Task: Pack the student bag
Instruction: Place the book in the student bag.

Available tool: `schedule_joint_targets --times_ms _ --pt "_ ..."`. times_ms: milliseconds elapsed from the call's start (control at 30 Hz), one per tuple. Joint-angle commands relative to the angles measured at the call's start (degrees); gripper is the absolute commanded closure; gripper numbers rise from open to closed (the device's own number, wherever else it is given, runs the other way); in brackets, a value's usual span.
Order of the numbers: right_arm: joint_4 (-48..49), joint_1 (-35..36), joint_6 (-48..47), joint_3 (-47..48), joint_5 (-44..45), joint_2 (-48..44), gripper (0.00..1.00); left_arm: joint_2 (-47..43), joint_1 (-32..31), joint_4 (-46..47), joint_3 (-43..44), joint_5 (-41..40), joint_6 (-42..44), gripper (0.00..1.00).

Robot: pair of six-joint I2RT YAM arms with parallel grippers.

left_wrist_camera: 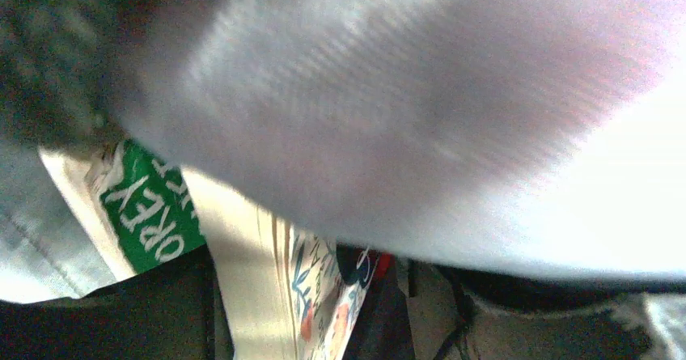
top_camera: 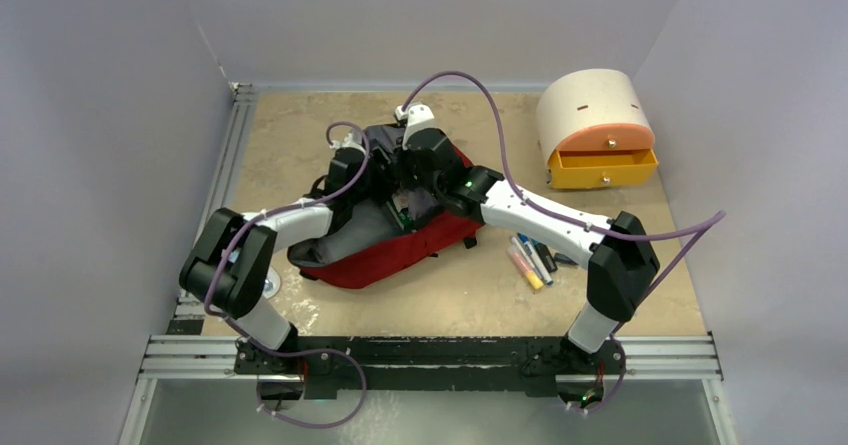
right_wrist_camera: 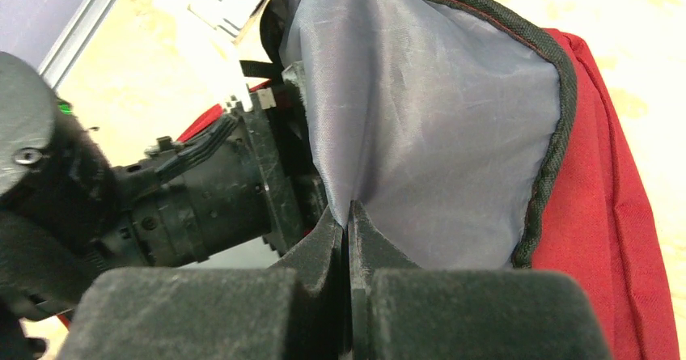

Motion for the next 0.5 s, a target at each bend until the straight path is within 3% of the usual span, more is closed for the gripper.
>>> schedule_joint_targets --times_ms 0,467 --pt "6.51 0.02 0.59 0.38 0.63 -3.39 1.00 -6.96 -0.37 -4.29 3.52 -0.07 3.97 0.37" --pt "6.35 -0.27 -0.77 -0.87 2.41 -3.09 1.00 -16.10 0.96 -29.06 7.10 -6.97 11.15 0.32"
